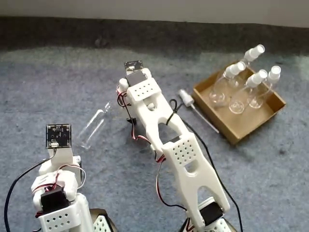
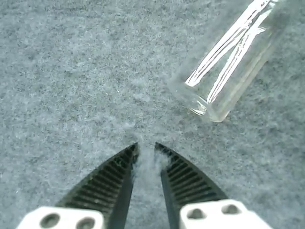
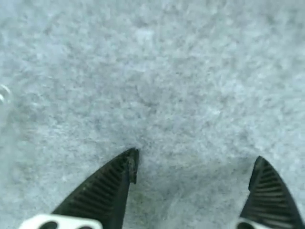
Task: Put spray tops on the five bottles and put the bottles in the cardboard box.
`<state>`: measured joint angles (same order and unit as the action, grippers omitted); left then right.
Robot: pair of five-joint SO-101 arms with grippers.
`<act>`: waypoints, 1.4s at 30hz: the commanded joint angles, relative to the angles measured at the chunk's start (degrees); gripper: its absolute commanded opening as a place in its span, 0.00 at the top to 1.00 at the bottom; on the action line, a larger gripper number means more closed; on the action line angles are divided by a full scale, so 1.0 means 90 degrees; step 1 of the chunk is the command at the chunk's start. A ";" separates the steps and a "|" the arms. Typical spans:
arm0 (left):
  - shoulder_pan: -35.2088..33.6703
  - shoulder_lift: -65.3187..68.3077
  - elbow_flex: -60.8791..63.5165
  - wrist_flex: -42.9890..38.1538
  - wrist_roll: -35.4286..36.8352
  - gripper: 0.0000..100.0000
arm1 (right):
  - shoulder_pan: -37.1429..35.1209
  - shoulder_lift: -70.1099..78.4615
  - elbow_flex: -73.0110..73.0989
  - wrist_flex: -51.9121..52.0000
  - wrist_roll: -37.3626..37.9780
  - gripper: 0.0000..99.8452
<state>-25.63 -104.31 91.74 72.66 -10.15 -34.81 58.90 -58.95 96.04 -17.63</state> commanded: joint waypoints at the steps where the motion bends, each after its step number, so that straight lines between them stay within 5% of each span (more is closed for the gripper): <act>1: -0.0054 -0.0073 -0.0063 -0.0127 -0.0010 1.00 | 0.0171 -0.0601 -0.0151 0.0103 0.0068 0.68; 30: -0.0054 -0.0073 0.0024 -0.0244 -0.0010 1.00 | 0.0190 -0.2466 -0.0093 0.0200 0.0088 0.68; 37: -0.0054 -0.0073 0.0024 -0.0244 -0.0010 1.00 | 0.0171 -0.2457 -0.0063 0.0181 0.1748 0.68; 42: -0.0054 -0.0073 0.0024 -0.0234 -0.0010 1.00 | 0.0103 -0.2330 0.0151 0.0171 0.1114 0.68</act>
<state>-25.63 -104.31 92.26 71.52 -10.15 -34.02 41.05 -58.33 98.59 -4.79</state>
